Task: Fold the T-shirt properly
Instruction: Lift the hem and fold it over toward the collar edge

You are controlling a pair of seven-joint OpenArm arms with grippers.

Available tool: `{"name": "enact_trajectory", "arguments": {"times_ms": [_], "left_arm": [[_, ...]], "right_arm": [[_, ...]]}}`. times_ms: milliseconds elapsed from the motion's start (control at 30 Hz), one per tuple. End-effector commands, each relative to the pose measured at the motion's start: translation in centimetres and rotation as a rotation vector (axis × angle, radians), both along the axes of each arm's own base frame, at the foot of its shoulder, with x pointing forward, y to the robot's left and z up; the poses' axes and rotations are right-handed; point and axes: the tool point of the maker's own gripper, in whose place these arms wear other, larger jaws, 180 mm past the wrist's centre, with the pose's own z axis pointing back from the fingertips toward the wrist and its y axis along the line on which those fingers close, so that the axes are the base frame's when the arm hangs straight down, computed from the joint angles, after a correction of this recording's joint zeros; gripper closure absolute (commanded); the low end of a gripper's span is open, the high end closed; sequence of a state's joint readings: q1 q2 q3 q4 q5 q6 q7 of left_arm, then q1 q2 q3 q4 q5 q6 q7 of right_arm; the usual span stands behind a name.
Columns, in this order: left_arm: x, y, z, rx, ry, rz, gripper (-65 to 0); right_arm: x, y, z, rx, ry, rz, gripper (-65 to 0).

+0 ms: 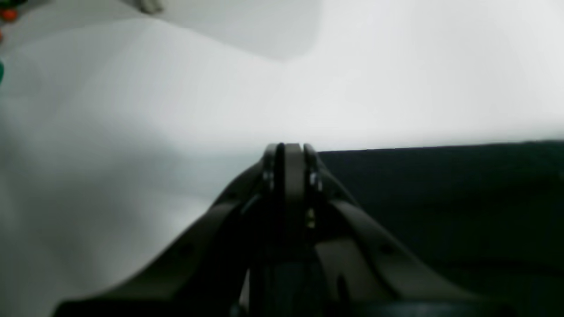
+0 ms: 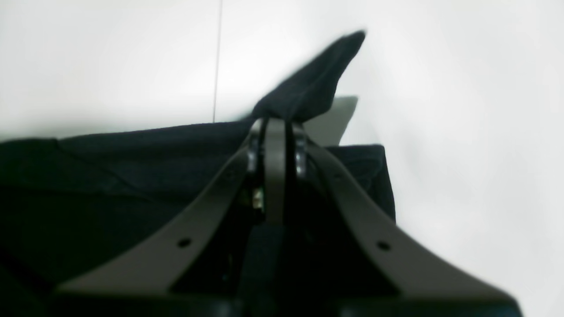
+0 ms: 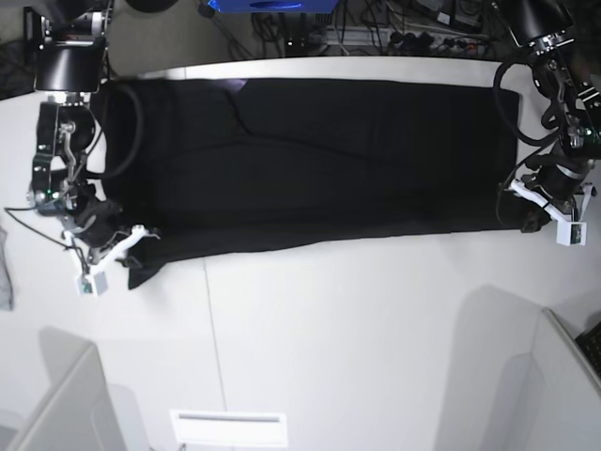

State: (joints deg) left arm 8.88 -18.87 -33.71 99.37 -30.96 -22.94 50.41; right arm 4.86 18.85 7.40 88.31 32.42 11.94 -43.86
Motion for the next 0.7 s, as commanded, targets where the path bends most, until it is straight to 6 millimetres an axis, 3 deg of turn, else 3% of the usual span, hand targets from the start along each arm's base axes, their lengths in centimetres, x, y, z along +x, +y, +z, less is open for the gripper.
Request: {"name": "enact_trajectory", "arguments": {"times_ms": [0, 200, 433, 667], "left_arm": [[0.2, 0.5, 1.0, 0.021, -0.028, -0.003, 0.0], [-0.9, 0.3, 0.4, 0.028, 0.0, -0.009, 0.0], [-1.8, -0.5, 1.1, 0.057, -0.005, -0.038, 0.0], [-2.6, -0.5, 0.4, 0.058, 0.021, -0.041, 0.0]], "right_arm": [[0.5, -0.4, 1.6, -0.008, -0.049, 0.001, 0.0], [-0.7, 0.0, 1.3, -0.015, -0.042, 0.012, 0.0], [-2.4, -1.1, 1.3, 0.004, -0.046, -0.043, 0.0], [-4.7, -1.9, 1.6, -0.004, -0.011, -0.071, 0.0]]}}
